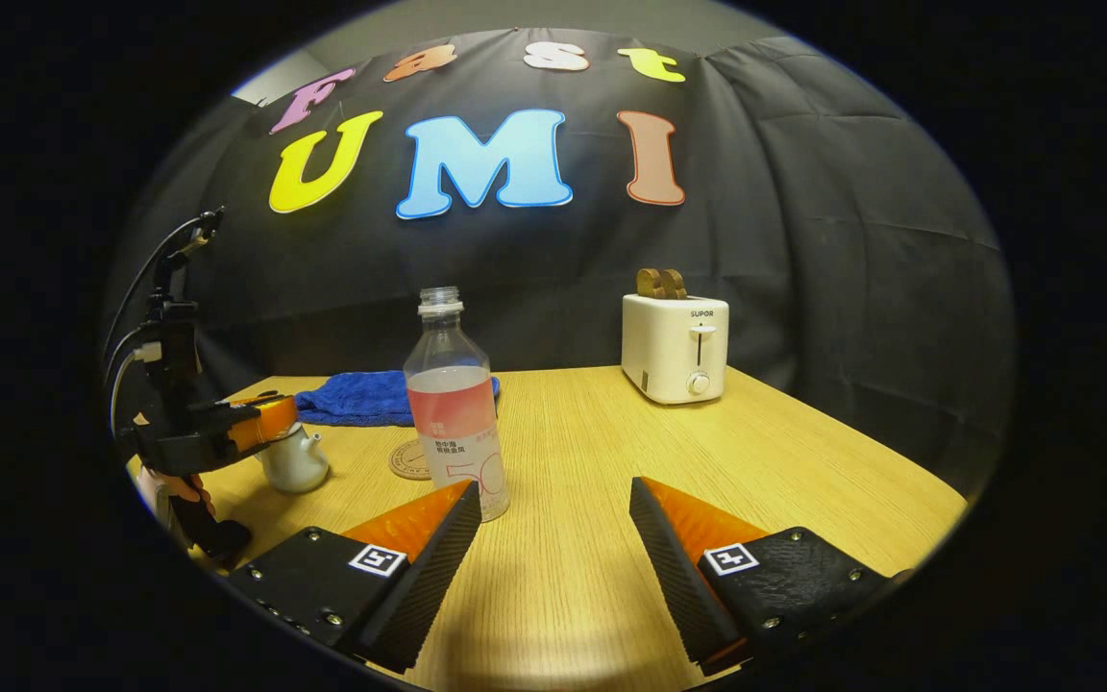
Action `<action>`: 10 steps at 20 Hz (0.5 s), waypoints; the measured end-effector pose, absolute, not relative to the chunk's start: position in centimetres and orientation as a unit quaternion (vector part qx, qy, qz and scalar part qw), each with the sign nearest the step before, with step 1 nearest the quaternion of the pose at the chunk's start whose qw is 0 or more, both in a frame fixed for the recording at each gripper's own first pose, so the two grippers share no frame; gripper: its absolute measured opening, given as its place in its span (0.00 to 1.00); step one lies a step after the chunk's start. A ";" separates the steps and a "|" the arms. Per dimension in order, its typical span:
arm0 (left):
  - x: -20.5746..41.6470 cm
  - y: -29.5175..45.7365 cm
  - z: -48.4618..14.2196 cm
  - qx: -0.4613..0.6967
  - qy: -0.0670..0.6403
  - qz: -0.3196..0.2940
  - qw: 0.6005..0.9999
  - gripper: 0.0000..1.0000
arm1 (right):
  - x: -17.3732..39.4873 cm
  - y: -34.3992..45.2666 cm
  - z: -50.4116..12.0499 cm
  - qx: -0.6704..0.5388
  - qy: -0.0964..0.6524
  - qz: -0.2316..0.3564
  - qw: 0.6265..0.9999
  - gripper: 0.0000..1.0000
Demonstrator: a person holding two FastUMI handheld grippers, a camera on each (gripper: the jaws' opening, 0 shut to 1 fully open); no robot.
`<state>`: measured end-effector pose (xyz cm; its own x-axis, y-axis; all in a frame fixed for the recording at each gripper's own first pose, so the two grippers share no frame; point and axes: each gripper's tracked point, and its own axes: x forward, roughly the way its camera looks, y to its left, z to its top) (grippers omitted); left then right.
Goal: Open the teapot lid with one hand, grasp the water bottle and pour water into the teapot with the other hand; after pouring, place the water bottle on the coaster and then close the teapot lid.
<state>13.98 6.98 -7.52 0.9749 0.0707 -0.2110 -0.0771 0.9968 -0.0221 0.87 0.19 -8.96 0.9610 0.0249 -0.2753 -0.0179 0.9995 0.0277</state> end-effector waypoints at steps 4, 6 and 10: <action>13.7 7.1 -6.0 -0.025 0.085 0.032 0.996 0.14 | 1.2 0.6 -9.1 0.013 0.142 0.016 0.990 0.97; 13.5 7.7 -5.4 -0.018 0.080 0.037 0.996 0.15 | 1.3 1.1 -8.9 0.011 0.142 0.021 0.990 0.97; 12.8 9.7 -5.2 -0.021 0.077 0.052 0.995 0.15 | 2.5 2.5 -7.4 -0.004 0.133 0.039 0.990 0.97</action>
<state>12.81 9.73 -5.18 0.9825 0.1009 -0.1564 -0.1075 0.9936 -0.0340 2.48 2.47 -7.44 0.9616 0.0765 -0.2635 -0.0789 0.9969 0.0016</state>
